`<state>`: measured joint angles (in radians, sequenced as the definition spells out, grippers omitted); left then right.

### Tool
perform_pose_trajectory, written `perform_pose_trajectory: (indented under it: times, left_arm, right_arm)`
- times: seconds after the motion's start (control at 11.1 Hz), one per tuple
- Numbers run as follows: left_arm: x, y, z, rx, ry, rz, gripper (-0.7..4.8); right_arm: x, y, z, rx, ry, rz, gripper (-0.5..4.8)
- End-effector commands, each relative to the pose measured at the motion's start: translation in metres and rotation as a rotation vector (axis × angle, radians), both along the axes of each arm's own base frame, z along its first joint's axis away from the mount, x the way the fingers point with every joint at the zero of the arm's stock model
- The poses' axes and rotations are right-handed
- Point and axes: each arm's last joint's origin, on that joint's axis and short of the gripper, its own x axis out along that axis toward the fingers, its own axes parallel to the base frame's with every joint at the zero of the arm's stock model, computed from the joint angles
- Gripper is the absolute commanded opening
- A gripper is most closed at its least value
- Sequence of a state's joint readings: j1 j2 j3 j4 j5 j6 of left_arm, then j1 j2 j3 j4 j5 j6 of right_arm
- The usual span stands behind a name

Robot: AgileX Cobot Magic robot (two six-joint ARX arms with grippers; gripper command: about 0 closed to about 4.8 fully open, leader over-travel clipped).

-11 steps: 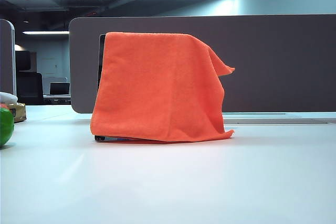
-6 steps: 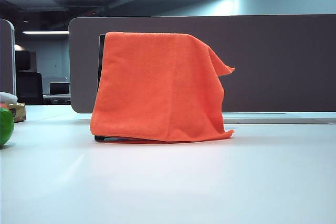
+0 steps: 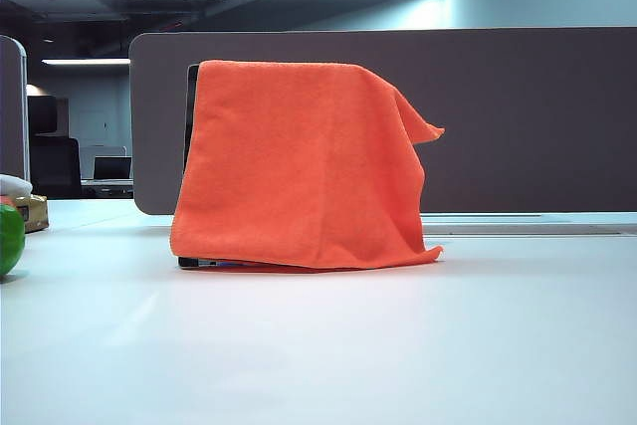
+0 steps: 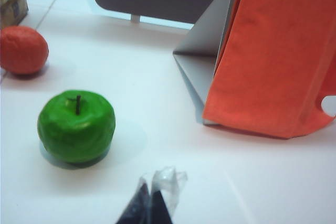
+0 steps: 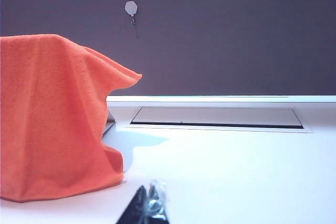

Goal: Pick up the cloth from the table and use it to cover the mirror.

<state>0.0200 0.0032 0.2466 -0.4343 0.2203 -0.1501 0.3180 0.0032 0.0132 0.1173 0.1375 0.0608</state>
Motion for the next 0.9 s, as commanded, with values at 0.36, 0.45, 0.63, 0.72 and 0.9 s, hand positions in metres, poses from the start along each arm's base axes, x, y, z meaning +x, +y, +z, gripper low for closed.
perform_pose_trajectory:
  times: [0.36,0.45,0.63,0.72,0.9]
  left_arm:
    - [0.022,-0.002,-0.030,0.070,-0.285,-0.062,-0.06]
    - [0.022,-0.003,-0.030,0.122,-0.295,-0.079,-0.06]
    - [0.022,-0.005,-0.042,0.211,-0.199,-0.118,-0.06]
    - [0.022,-0.005,-0.044,0.219,-0.180,-0.122,-0.06]
    - [0.022,-0.005,-0.046,0.235,-0.157,-0.120,-0.06]
  right_arm:
    - [0.000,0.000,0.003,-0.115,-0.076,-0.020,-0.04]
    - [0.000,0.000,0.002,-0.159,-0.069,-0.027,-0.04]
    - [0.002,-0.008,0.001,-0.184,-0.060,-0.106,-0.04]
    - [0.002,-0.009,0.001,-0.185,-0.061,-0.122,-0.04]
    - [0.003,-0.020,0.004,-0.197,-0.088,-0.161,-0.04]
